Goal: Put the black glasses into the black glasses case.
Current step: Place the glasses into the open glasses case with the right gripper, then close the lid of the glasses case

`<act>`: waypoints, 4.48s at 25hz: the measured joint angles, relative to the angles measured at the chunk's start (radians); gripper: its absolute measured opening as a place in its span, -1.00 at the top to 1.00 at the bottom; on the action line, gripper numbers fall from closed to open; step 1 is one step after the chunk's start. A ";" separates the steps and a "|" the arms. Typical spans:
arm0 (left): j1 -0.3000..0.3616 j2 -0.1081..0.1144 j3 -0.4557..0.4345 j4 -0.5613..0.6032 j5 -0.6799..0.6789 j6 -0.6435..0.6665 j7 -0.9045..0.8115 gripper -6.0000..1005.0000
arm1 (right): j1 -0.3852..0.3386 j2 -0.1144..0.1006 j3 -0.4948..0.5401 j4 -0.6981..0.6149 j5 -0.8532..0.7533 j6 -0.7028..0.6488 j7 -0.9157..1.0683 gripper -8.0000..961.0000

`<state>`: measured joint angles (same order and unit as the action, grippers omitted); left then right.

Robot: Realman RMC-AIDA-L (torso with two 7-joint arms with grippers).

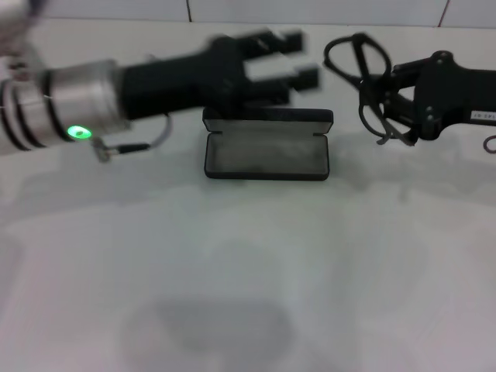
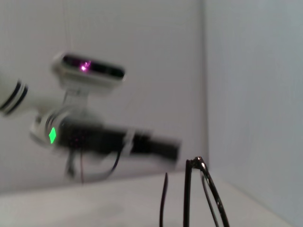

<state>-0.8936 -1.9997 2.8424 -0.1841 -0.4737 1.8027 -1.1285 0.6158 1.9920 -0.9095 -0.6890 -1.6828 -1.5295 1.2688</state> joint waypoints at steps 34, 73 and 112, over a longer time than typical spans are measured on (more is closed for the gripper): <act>0.082 -0.014 0.002 -0.098 -0.185 -0.095 0.009 -0.50 | -0.011 0.036 -1.073 -0.412 -0.573 1.014 0.586 0.76; 0.089 -0.023 0.002 -0.102 -0.186 -0.100 0.007 -0.50 | -0.083 0.036 -1.184 -0.444 -0.657 1.176 0.578 0.52; -0.028 -0.087 0.003 0.000 -0.031 -0.850 0.028 -0.50 | -0.211 0.021 -0.121 -0.362 -0.149 -0.225 0.067 0.42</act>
<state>-0.9213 -2.0866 2.8456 -0.1842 -0.5043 0.9523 -1.1009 0.4045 2.0134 -1.0305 -1.0507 -1.8315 -1.7544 1.3354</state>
